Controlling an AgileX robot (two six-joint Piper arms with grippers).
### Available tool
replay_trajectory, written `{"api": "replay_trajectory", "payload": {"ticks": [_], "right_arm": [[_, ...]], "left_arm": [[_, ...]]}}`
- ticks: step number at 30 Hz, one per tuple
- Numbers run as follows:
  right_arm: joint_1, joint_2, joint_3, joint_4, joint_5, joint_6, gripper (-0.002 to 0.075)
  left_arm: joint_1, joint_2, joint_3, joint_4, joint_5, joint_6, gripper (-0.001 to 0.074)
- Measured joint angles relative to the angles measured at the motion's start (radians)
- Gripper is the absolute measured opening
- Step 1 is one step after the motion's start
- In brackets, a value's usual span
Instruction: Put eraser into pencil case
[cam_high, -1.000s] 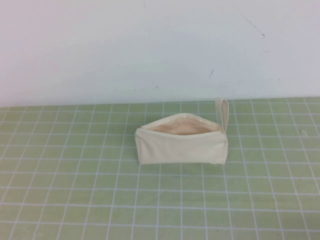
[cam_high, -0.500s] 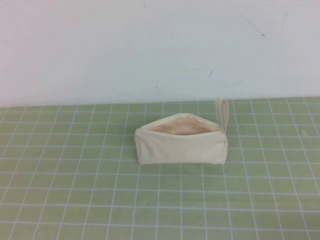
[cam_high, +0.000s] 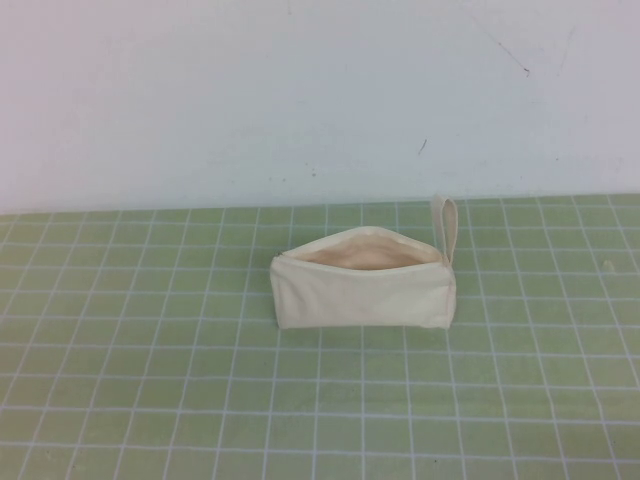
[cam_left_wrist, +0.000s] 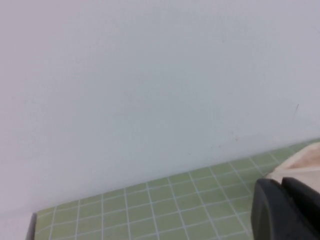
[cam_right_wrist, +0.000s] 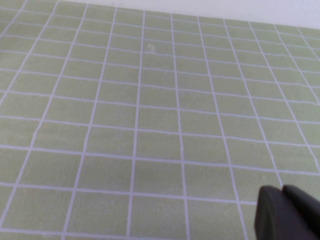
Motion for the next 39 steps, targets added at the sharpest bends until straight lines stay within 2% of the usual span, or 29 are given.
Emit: {"api": "replay_trajectory", "payload": {"ticks": [6,9,12,28,39], "right_arm": [[0.000,0.000,0.000,0.000,0.000,0.000,-0.0001],[0.000,0.000,0.000,0.000,0.000,0.000,-0.0001],[0.000,-0.002,0.000,0.000,0.000,0.000,-0.0001],[0.000,-0.002,0.000,0.000,0.000,0.000,-0.0001],[0.000,-0.002,0.000,-0.002,0.000,0.000,-0.0001]], "left_arm": [[0.028,-0.172,0.413,-0.002,-0.206,-0.003,-0.0001],[0.030,-0.207,0.507,-0.007,-0.192,-0.035,-0.0001],[0.052,-0.209,0.517,-0.010,-0.124,-0.061,-0.0001],[0.156,-0.209,0.516,-0.029,-0.066,-0.177,-0.0001],[0.160,-0.209,0.514,-0.029,-0.060,-0.138,0.0000]]}}
